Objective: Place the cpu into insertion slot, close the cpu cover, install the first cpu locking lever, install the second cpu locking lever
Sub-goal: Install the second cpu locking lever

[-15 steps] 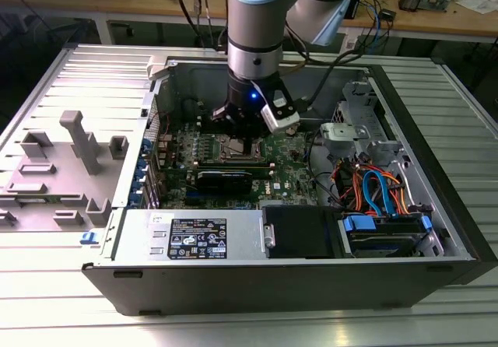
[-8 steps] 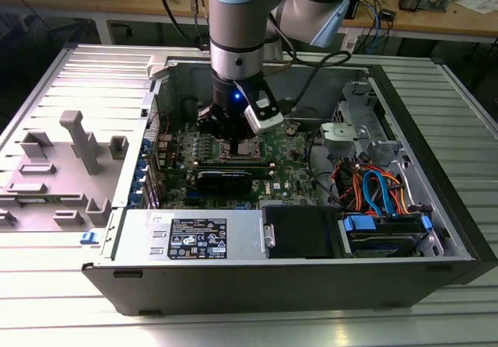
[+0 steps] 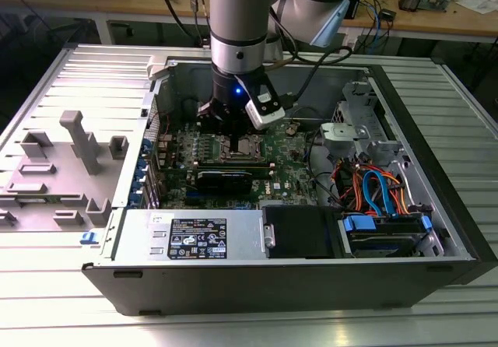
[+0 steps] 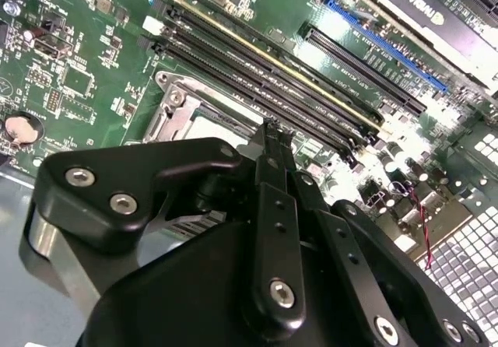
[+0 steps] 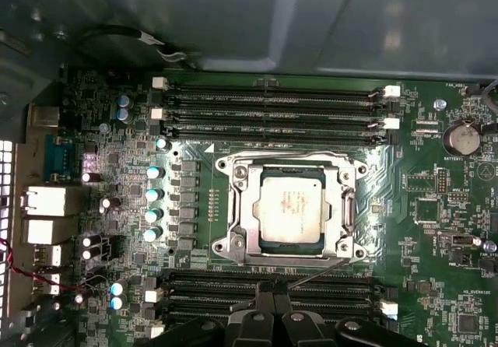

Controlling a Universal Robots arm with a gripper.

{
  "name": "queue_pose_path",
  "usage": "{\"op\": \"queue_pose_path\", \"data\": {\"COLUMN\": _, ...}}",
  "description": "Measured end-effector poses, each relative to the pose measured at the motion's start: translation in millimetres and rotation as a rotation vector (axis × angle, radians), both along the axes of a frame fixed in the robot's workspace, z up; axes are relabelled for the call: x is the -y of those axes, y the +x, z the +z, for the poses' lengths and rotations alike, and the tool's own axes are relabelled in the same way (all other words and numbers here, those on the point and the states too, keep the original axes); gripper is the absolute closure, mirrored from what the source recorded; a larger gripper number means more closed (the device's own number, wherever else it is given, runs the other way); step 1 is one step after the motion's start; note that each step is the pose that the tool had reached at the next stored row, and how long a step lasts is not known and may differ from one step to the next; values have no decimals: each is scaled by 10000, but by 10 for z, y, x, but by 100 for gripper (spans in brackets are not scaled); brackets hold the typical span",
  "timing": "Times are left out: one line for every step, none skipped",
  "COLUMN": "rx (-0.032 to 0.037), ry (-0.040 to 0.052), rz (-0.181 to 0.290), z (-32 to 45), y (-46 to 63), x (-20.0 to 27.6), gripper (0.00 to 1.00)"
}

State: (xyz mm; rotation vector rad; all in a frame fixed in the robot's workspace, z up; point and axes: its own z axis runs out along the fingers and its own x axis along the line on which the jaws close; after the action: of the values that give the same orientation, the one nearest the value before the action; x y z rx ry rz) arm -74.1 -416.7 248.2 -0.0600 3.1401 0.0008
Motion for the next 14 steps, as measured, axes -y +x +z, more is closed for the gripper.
{"op": "queue_pose_path", "data": {"rx": 0, "ry": 0, "rz": 0, "z": 0, "y": 0, "x": 0, "gripper": 89}}
{"op": "queue_pose_path", "data": {"rx": 0, "ry": 0, "rz": 0, "z": 0, "y": 0, "x": 1, "gripper": 89}}
{"op": "queue_pose_path", "data": {"rx": 0, "ry": 0, "rz": 0, "z": 0, "y": 0, "x": 1, "gripper": 89}}
{"op": "queue_pose_path", "data": {"rx": 0, "ry": 0, "rz": 0, "z": 0, "y": 0, "x": 1, "gripper": 89}}
{"op": "queue_pose_path", "data": {"rx": 0, "ry": 0, "rz": 0, "z": 0, "y": 0, "x": 1, "gripper": 89}}
{"op": "queue_pose_path", "data": {"rx": 0, "ry": 1, "rz": 0, "z": 0, "y": 0, "x": 1, "gripper": 89}}
{"op": "queue_pose_path", "data": {"rx": 0, "ry": 0, "rz": 0, "z": 0, "y": 0, "x": 1, "gripper": 89}}
{"op": "queue_pose_path", "data": {"rx": 0, "ry": 0, "rz": 1, "z": 0, "y": 0, "x": 1, "gripper": 89}}
{"op": "queue_pose_path", "data": {"rx": 0, "ry": 0, "rz": 0, "z": 0, "y": 0, "x": 1, "gripper": 89}}
{"op": "queue_pose_path", "data": {"rx": 0, "ry": 0, "rz": 0, "z": 0, "y": 0, "x": 1, "gripper": 89}}
{"op": "queue_pose_path", "data": {"rx": 0, "ry": 0, "rz": 0, "z": 0, "y": 0, "x": 1, "gripper": 89}}
{"op": "queue_pose_path", "data": {"rx": 0, "ry": 1, "rz": 0, "z": 1, "y": 0, "x": 2, "gripper": 89}}
{"op": "queue_pose_path", "data": {"rx": -1, "ry": -2, "rz": 2, "z": 9, "y": 2, "x": 2, "gripper": 89}}
{"op": "queue_pose_path", "data": {"rx": -2, "ry": 0, "rz": 3, "z": 21, "y": 8, "x": 2, "gripper": 89}}
